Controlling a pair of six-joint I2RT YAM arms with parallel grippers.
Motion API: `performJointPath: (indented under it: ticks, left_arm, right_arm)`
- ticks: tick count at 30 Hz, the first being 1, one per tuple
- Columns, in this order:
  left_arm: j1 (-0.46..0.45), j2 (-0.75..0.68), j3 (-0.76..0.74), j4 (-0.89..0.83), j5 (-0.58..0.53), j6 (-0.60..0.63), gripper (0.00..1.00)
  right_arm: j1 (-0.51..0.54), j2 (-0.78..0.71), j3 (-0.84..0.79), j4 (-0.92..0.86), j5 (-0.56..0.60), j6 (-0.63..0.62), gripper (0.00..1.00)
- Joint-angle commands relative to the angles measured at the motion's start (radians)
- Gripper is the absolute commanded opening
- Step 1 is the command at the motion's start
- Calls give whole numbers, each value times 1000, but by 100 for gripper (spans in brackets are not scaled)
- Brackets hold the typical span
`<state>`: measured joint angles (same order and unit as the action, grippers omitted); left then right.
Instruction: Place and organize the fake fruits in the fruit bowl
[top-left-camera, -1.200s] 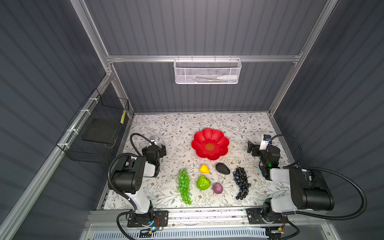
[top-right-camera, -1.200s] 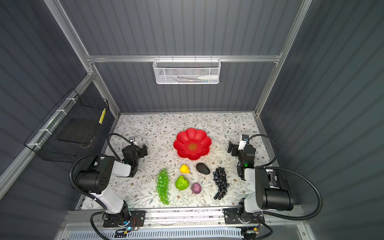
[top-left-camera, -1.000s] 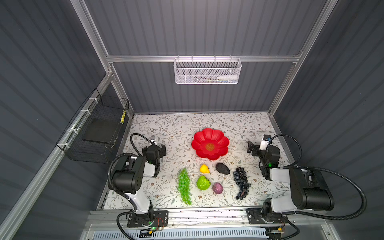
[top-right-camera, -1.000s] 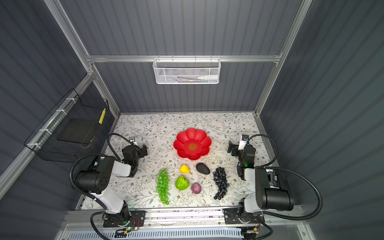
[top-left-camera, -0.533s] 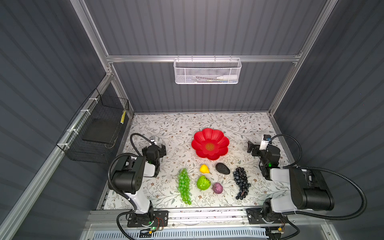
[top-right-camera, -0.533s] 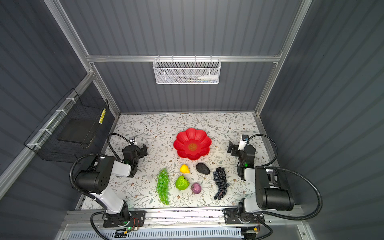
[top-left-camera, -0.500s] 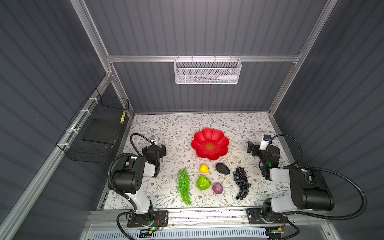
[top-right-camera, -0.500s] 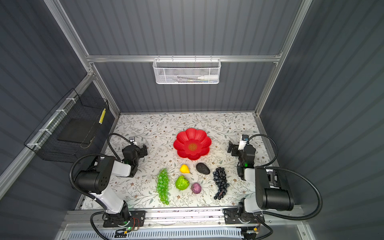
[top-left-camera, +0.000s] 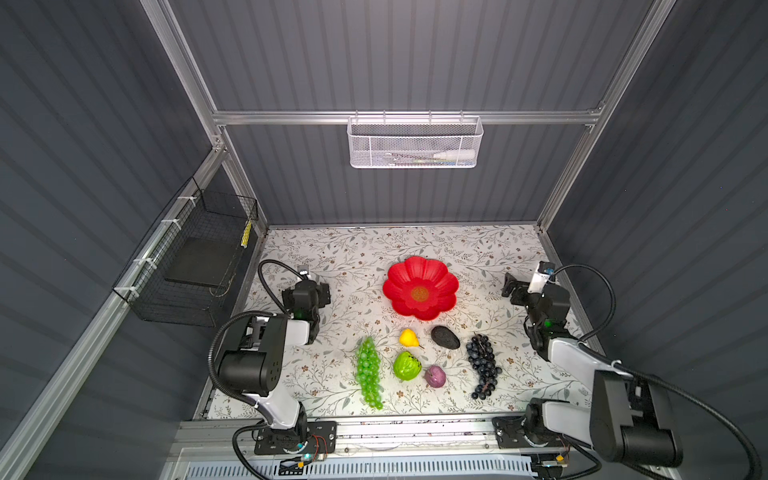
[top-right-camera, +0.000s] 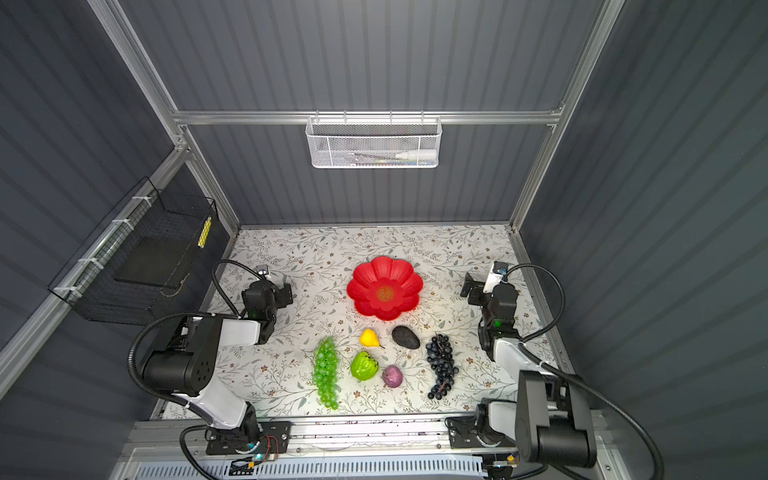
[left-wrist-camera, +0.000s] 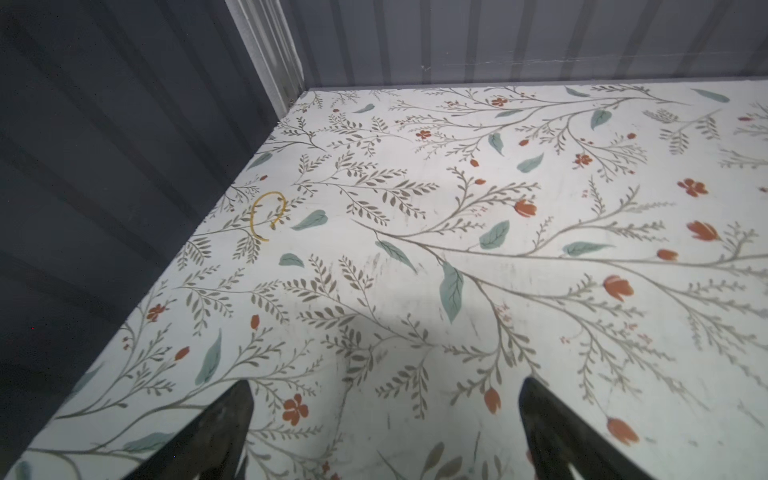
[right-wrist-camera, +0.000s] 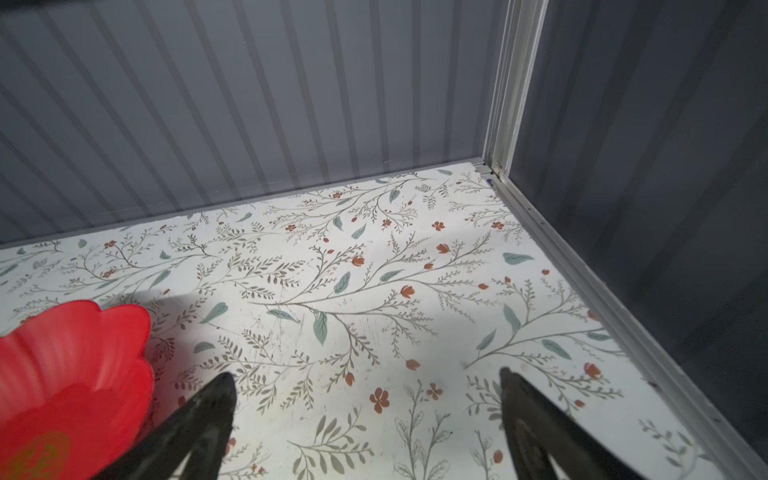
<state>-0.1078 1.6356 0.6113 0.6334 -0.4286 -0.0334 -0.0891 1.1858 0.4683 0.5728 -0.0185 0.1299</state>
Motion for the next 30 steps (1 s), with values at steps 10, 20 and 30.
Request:
performJointPath:
  ticks: [10, 20, 30]
  left_arm:
    - [-73, -99, 501, -982, -16, -264, 100]
    - [-170, -195, 525, -1081, 93, -324, 100]
    - [-170, -215, 505, -1064, 109, -373, 100]
  right_arm:
    - [414, -129, 388, -950, -32, 44, 83]
    - [713, 11, 376, -1145, -39, 134, 85]
    - [785, 253, 376, -1057, 22, 75, 89]
